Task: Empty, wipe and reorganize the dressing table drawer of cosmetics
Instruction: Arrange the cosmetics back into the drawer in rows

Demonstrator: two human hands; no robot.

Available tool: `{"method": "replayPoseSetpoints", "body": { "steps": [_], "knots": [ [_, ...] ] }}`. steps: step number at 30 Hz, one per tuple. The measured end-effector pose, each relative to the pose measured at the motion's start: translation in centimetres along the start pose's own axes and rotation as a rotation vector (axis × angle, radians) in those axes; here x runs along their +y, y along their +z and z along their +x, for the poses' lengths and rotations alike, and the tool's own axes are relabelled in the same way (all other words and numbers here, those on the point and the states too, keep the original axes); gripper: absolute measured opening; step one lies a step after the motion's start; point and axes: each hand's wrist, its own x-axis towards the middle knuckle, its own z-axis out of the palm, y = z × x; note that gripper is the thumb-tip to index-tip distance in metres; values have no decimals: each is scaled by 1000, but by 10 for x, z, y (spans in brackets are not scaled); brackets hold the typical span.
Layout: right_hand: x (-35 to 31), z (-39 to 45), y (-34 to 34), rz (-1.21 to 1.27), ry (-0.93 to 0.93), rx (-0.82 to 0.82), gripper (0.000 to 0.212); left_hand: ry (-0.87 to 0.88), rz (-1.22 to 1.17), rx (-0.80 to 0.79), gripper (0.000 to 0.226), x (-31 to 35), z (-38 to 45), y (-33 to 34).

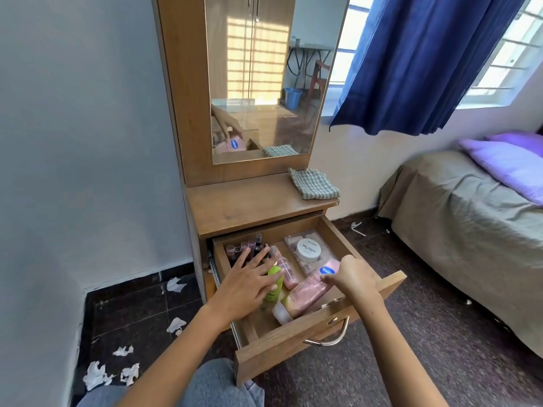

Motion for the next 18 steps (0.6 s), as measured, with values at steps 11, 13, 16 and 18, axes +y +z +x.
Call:
{"method": "replayPoseSetpoints", "body": {
  "steps": [11, 13, 16, 18],
  "knots": [
    [-32, -6, 29, -167, -186, -391, 36, -1, -19, 53, 53, 0, -4, 5],
    [-37, -7, 38, -176, -184, -387, 34, 3, -17, 55, 52, 0, -4, 5],
    [-41, -8, 49, -242, -219, -321, 39, 8, -21, 59, 51, 0, -4, 5],
    [-43, -10, 55, -241, -241, -300, 39, 10, -29, 57, 52, 0, -4, 5]
  ]
}}
